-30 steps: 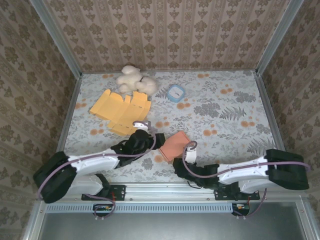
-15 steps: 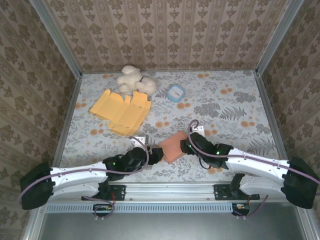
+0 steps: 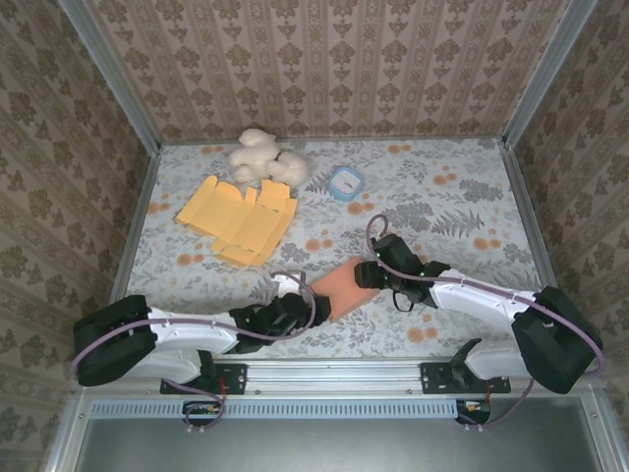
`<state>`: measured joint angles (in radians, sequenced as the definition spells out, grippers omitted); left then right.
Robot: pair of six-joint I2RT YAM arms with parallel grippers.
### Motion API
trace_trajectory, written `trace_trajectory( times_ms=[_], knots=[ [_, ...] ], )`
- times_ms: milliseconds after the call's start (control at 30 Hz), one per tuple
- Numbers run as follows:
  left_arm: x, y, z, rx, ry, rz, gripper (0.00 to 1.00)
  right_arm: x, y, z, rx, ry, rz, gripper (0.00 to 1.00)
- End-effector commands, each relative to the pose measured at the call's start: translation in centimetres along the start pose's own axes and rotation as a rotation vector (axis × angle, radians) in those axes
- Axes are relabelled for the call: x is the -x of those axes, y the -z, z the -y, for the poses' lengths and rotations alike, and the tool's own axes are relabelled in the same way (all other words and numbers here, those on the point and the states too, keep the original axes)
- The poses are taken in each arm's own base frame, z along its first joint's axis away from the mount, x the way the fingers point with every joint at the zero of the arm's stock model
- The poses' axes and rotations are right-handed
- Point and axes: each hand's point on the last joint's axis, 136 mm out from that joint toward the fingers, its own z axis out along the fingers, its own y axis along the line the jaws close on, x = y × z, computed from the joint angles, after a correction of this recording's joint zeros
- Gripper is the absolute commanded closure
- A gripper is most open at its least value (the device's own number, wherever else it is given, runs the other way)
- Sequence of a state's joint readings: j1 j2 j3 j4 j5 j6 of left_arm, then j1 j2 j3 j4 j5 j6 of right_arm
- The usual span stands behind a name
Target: Fold the paper box
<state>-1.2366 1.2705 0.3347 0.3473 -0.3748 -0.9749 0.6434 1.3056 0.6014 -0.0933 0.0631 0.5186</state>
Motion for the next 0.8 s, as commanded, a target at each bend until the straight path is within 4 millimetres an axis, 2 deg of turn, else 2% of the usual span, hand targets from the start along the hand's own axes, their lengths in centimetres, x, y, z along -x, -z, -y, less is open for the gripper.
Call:
trace_trajectory(
  times_ms=[0, 200, 367, 567, 767],
  knots=[
    [1.1, -0.5, 2.2, -0.053, 0.043, 0.035, 0.23, -0.6, -0.6, -1.2, 0.092, -0.003, -0.016, 0.35],
    [1.0, -1.7, 2.9, -0.052, 0.044, 0.028, 0.25, -1.9, -1.3, -1.1, 0.108, -0.026, -0.047, 0.35],
    [1.7, -2.6, 3.4, -0.05, 0.05, 0.037, 0.28, -2.0, -1.4, -1.5, 0.131, -0.035, -0.057, 0.39],
    [3.7, -3.7, 5.1, -0.078, 0.057, 0.062, 0.31, -0.3, 0.0, -1.6, 0.115, -0.061, -0.009, 0.48],
    [6.6, -5.3, 8.0, -0.13, 0.032, 0.065, 0.31, 2.4, 1.6, -0.6, 0.078, -0.097, 0.068, 0.49]
  ],
)
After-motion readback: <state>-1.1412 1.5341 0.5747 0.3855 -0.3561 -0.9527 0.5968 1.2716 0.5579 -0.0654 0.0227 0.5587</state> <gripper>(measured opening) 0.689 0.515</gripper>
